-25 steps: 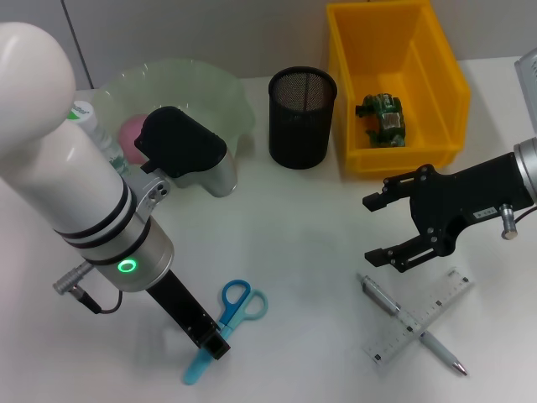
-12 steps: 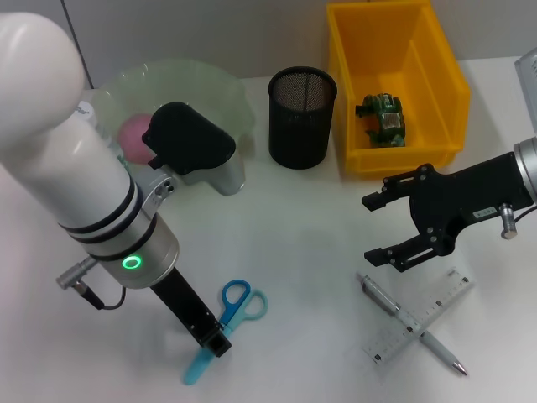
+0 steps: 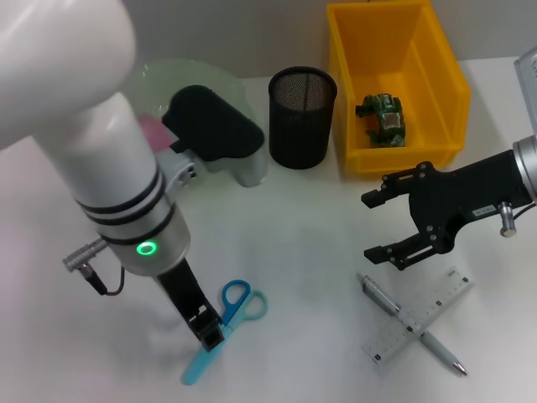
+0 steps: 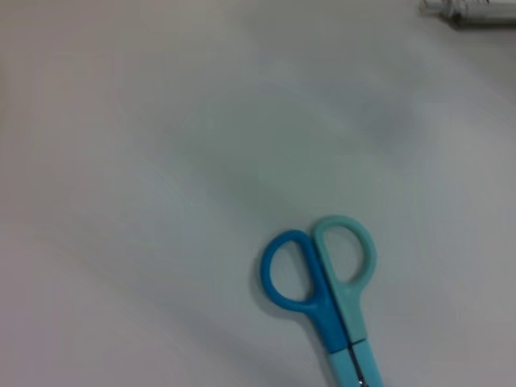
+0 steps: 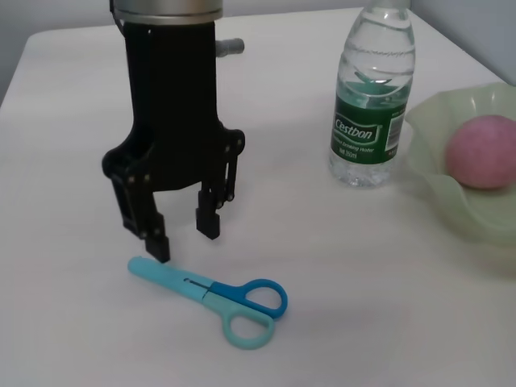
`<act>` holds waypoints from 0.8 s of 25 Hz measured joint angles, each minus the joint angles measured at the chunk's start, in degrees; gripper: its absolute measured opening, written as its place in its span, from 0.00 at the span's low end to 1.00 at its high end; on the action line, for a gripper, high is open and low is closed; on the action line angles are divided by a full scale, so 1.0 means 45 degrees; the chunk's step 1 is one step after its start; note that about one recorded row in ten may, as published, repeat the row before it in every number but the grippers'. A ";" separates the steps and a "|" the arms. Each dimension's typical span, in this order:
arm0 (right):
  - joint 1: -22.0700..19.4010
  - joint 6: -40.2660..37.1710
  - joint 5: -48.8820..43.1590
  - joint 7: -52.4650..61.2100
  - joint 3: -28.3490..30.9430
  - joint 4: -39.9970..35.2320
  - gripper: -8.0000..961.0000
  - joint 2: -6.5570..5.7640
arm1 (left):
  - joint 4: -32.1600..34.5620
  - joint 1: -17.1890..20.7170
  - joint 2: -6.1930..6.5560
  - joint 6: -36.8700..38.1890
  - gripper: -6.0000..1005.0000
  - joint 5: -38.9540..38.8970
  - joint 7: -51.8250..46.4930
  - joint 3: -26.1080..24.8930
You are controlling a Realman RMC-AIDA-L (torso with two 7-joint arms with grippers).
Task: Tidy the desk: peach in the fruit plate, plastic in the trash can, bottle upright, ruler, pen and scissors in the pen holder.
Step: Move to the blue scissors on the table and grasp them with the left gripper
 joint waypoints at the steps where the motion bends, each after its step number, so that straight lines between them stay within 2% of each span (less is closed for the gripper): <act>1: 0.0006 0.0016 -0.0002 -0.0006 -0.0001 0.0000 0.85 0.0000 | 0.0001 -0.0190 0.0000 0.0066 0.48 -0.0050 -0.0224 0.0262; 11: -0.0024 0.0089 -0.0018 -0.0058 0.0000 0.0000 0.85 0.0001 | -0.0004 -0.0415 0.0001 -0.0276 0.48 -0.0607 -0.0640 0.0680; 20: -0.0041 0.0084 -0.0020 -0.0062 0.0000 0.0000 0.85 0.0000 | -0.0226 -0.0105 0.0001 -0.0904 0.48 -0.0889 -0.0528 0.0910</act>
